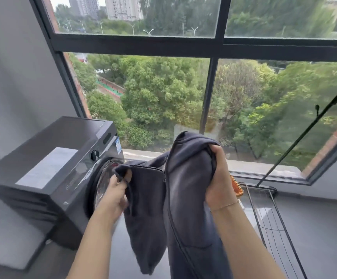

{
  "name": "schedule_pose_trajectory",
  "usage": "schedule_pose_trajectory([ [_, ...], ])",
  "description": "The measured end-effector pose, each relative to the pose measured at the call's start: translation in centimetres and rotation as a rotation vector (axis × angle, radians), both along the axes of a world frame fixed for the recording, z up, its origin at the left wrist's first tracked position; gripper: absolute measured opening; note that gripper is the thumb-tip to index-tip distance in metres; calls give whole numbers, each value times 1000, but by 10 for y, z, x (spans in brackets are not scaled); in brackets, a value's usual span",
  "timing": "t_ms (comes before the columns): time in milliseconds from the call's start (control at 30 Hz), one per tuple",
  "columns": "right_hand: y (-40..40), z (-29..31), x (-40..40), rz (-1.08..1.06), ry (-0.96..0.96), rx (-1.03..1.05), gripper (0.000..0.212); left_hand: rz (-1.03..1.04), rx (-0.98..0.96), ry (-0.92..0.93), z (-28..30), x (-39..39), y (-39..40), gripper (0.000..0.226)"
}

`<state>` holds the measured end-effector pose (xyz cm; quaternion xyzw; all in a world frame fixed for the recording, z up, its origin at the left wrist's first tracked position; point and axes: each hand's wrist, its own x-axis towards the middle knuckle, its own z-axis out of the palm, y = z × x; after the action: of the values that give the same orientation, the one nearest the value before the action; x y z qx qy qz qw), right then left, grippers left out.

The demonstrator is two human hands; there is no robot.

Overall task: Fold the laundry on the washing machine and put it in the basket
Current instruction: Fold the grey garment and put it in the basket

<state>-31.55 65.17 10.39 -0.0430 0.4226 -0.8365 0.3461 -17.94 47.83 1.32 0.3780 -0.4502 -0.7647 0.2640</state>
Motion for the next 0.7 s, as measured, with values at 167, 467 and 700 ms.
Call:
schedule_pose_trajectory([
  [167, -54, 12, 17, 41, 52, -60, 51, -365, -44, -218, -28, 17, -9, 69],
  [467, -146, -3, 10, 138, -47, -89, 41, 150, -72, -67, -6, 23, -77, 26],
  [700, -229, -19, -19, 204, -211, -172, 26, 238, -179, -45, 22, -1, -161, 35],
])
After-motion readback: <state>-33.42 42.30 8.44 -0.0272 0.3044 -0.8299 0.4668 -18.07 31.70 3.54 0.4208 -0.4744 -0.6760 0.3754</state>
